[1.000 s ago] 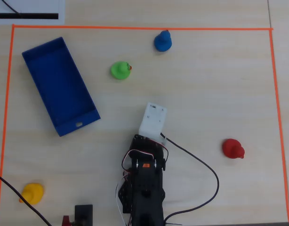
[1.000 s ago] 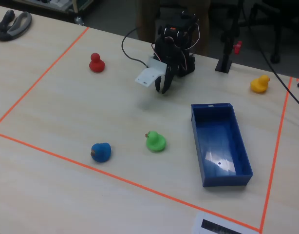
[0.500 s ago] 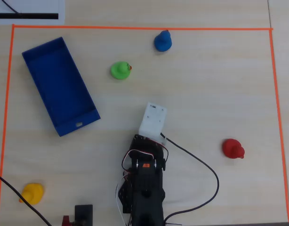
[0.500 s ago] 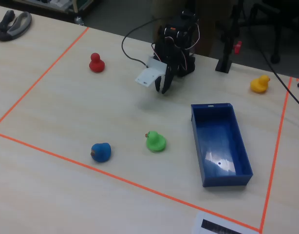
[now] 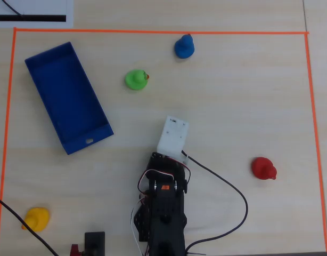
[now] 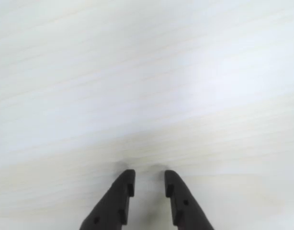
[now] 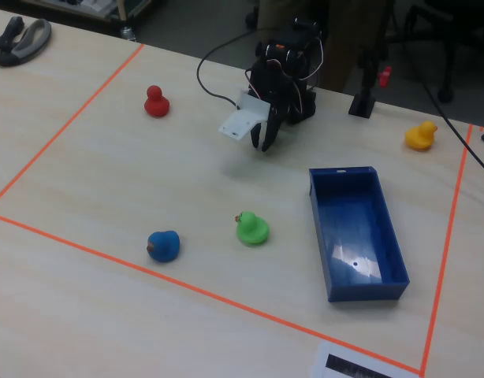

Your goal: Grasp red duck and put it into box.

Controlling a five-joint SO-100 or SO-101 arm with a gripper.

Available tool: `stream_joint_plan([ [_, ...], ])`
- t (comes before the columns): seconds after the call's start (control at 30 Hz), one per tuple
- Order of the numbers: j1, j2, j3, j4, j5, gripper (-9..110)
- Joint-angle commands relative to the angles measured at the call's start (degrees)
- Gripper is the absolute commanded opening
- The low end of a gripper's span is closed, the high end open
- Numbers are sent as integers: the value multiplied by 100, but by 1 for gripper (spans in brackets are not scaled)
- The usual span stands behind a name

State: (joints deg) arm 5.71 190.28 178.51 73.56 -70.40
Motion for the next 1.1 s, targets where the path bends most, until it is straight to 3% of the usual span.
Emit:
stream_joint_plan([
  [0.0,-9,-62,-26,114,-26,6],
  [0.6,-88,-62,-26,114,-97,7],
  [0.67,-18,-62,-26,132,-308,0],
  [0.8,-26,-62,-26,105,-404,0],
  [1.07,1151,-879,-967,-747,-782,17],
])
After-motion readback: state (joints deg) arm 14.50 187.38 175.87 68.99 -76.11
